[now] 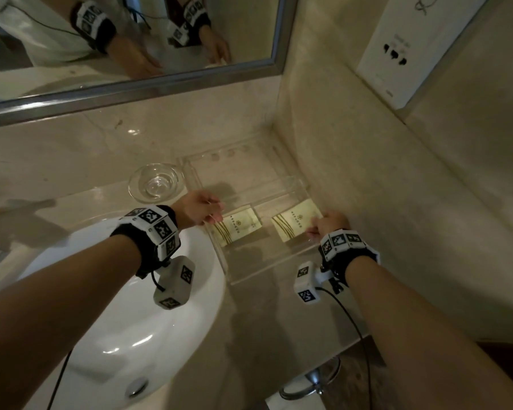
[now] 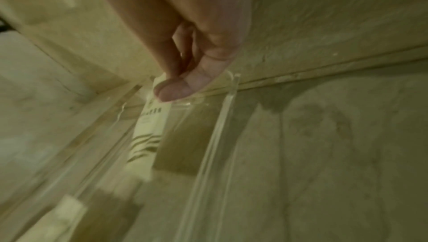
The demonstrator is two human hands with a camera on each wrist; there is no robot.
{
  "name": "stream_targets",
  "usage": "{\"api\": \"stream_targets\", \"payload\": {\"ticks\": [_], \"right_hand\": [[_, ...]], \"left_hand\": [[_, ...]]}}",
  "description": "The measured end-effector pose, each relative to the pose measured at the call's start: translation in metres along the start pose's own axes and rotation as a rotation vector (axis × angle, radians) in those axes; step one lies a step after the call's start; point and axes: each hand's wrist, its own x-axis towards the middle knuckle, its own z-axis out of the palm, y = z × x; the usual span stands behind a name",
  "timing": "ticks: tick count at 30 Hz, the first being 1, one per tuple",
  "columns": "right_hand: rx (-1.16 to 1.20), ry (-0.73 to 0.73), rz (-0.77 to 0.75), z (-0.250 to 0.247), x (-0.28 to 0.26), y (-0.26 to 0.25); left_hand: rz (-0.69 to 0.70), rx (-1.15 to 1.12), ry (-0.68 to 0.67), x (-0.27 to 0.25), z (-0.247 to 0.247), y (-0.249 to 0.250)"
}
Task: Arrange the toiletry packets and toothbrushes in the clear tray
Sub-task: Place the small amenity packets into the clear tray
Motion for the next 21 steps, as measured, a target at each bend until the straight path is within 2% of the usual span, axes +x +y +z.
{"api": "stream_targets", "payload": {"ticks": [3,7,14,17,19,20,21], "right_hand": [[0.118,0.022,0.017,0.011,0.005,0.000],[0.284,-0.037,0.101,0.032,0.006,-0.008],[0.343,-0.011,0.165,0.043,0.014,-0.018],[0.302,-0.030,0.142,0.043,0.014,-0.018],[0.179,-0.038,0.121,0.041,0.004,-0.020],[0.035,-0.008,0.104,0.042,-0.004,-0.019],[-0.156,0.054,0.024,0.044,-0.010,-0.014]], "left_hand": [[-0.027,0.005,0.010,0.004,-0.004,-0.006],[-0.045,0.000,0.026,0.006,-0.006,-0.008],[-0.061,0.007,0.064,0.005,-0.014,-0.015],[-0.066,0.017,0.062,0.006,-0.020,-0.020],[-0.052,0.018,0.066,0.004,-0.025,-0.021],[-0.045,0.015,0.072,0.003,-0.028,-0.020],[-0.035,0.012,0.080,0.001,-0.031,-0.020]]}}
